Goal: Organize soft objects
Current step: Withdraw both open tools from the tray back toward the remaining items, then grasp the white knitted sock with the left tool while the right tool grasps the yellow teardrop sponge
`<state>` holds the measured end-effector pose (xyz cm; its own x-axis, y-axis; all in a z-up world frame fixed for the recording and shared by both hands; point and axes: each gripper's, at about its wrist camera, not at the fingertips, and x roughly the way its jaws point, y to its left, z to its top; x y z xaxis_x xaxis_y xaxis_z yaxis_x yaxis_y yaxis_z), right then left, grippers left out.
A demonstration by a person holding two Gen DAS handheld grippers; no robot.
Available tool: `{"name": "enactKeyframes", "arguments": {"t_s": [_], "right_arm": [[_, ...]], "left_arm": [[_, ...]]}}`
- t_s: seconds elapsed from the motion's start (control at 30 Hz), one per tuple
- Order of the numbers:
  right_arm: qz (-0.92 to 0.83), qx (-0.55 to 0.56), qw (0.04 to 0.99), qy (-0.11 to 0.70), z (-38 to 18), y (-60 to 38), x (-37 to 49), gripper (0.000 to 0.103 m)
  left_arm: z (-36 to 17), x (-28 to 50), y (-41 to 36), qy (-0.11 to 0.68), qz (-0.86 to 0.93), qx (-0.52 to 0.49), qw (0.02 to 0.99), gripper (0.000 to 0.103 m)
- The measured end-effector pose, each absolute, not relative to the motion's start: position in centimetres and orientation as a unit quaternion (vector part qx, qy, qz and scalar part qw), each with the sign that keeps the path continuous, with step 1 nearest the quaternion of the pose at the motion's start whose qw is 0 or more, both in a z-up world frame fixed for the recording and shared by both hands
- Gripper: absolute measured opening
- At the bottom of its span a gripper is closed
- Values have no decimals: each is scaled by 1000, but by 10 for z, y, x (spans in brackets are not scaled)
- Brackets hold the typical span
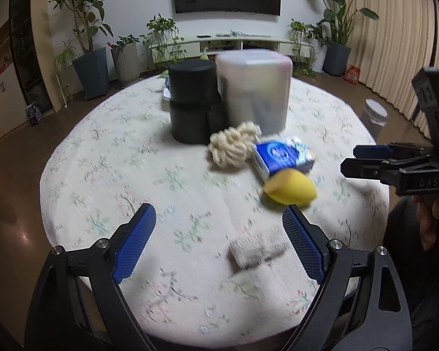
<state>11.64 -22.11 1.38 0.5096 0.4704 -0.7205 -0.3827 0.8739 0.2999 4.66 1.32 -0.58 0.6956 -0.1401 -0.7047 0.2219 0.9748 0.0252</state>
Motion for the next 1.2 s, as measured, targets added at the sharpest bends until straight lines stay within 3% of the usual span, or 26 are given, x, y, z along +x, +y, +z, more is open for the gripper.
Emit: {"name": "enactKeyframes", "arguments": {"t_s": [1.2], "right_arm": [[251,-3,874,416,1,-186,90,76]], "left_arm": [[-41,55,-1,417,-39,38,907,90]]}}
